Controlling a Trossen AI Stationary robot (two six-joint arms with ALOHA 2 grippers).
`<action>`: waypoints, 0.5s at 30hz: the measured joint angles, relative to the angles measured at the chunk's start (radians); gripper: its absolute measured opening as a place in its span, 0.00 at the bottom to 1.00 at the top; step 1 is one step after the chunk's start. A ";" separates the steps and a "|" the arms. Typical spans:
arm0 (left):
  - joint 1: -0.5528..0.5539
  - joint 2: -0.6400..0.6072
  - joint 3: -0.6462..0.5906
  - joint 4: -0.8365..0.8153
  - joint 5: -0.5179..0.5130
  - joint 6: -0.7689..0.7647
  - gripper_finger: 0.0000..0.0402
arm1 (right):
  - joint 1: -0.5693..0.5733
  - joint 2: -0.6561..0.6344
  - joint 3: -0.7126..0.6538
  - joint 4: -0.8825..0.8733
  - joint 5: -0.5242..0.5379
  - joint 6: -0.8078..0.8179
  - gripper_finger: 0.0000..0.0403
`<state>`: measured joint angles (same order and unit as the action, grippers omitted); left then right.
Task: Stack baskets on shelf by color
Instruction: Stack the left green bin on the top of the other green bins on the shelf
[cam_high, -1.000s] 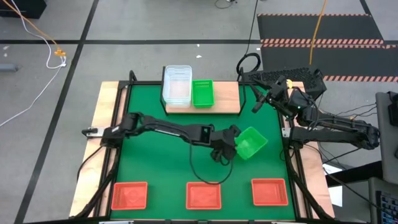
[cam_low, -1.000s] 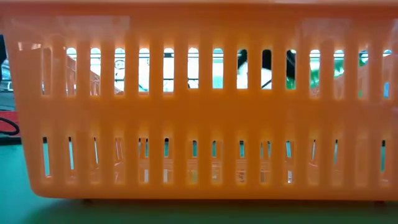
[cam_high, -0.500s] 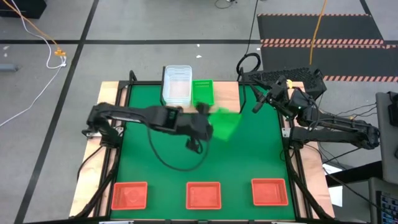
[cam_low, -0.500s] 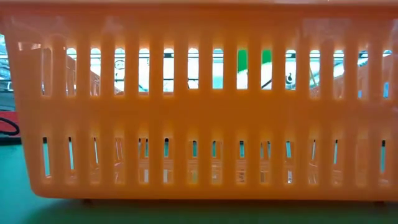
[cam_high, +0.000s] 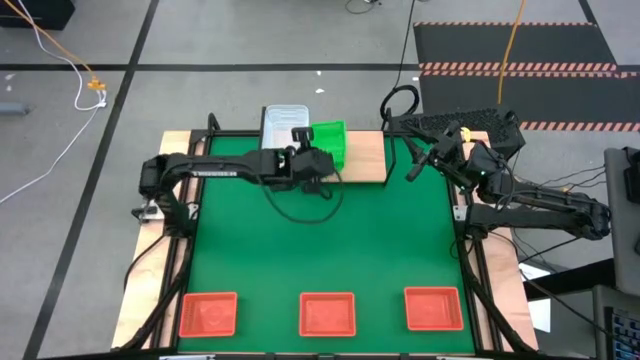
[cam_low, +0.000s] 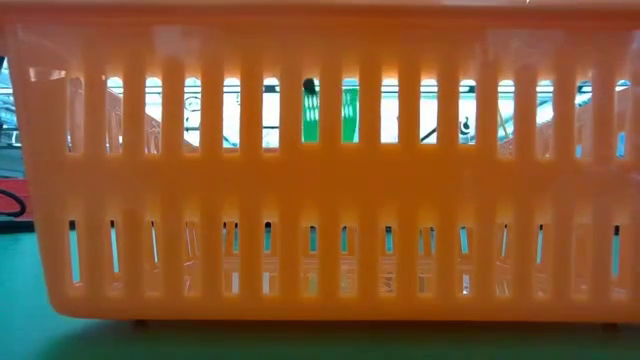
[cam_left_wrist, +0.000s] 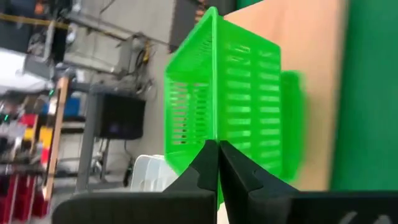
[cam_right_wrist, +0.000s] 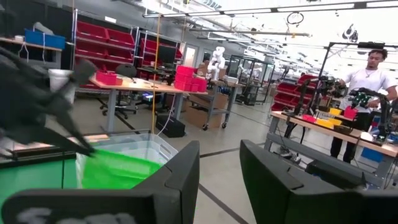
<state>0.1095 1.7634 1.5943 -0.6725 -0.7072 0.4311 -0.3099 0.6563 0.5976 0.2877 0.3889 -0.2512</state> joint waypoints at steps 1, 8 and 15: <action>0.021 0.000 -0.037 0.060 -0.002 0.010 0.01 | 0.000 0.000 0.000 0.000 0.000 0.000 0.28; 0.087 -0.001 -0.178 0.235 0.006 0.037 0.01 | 0.000 0.000 0.000 -0.001 0.001 -0.004 0.28; 0.072 -0.002 -0.204 0.228 0.114 0.016 0.01 | 0.000 0.000 0.000 -0.001 0.001 -0.004 0.28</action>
<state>0.1817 1.7614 1.3905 -0.4447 -0.5932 0.4471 -0.3103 0.6563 0.5976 0.2867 0.3901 -0.2554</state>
